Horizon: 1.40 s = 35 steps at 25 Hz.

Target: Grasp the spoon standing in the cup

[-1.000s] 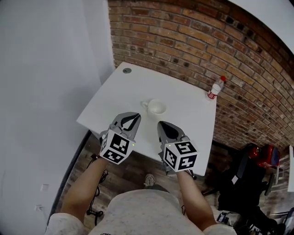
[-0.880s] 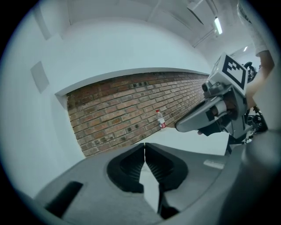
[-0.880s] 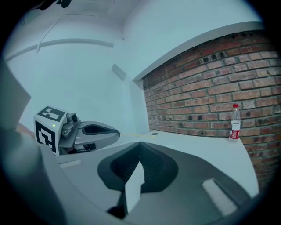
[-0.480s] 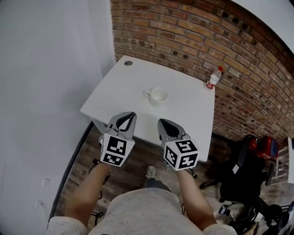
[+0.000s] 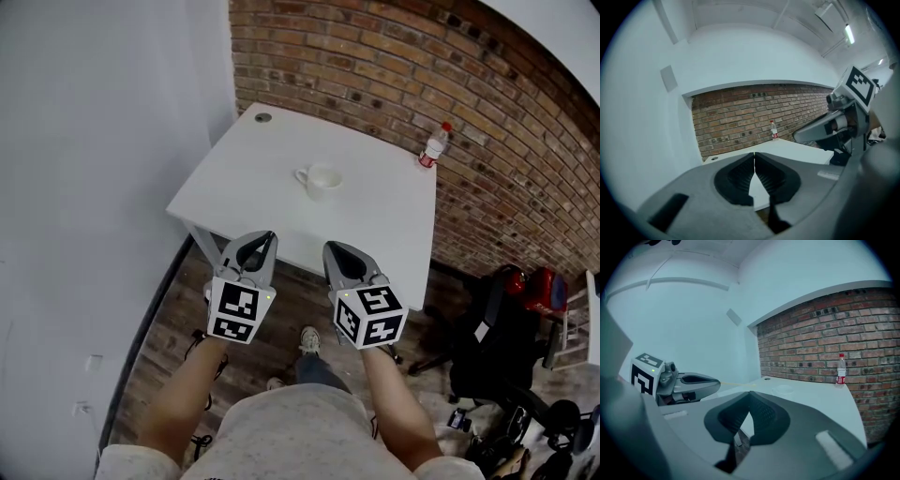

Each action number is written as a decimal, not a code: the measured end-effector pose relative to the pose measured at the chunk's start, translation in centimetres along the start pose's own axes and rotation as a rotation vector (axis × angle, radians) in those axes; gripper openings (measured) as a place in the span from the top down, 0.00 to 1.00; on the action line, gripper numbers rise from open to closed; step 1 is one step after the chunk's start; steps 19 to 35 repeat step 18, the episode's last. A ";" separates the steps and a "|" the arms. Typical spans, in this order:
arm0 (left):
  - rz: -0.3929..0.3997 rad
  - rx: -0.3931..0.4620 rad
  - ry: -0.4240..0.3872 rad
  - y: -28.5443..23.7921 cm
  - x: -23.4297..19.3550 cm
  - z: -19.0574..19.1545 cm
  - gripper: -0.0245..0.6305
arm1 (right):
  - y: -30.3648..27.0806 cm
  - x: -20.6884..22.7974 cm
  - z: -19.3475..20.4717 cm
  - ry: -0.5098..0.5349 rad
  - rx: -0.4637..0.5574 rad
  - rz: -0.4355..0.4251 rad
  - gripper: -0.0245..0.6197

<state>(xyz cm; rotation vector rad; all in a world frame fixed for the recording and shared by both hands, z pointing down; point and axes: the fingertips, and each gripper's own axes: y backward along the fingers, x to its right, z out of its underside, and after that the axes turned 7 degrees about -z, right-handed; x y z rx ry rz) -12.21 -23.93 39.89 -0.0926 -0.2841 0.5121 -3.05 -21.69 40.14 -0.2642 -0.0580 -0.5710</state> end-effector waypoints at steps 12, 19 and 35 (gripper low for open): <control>0.025 -0.004 0.003 0.4 1.8 0.2 0.96 | 1.4 0.0 0.8 -0.001 -0.003 0.010 0.95; 0.030 -0.009 -0.003 0.2 1.8 0.2 0.96 | 1.3 0.1 0.7 -0.010 -0.004 0.007 0.95; 0.030 -0.009 -0.003 0.2 1.8 0.2 0.96 | 1.3 0.1 0.7 -0.010 -0.004 0.007 0.95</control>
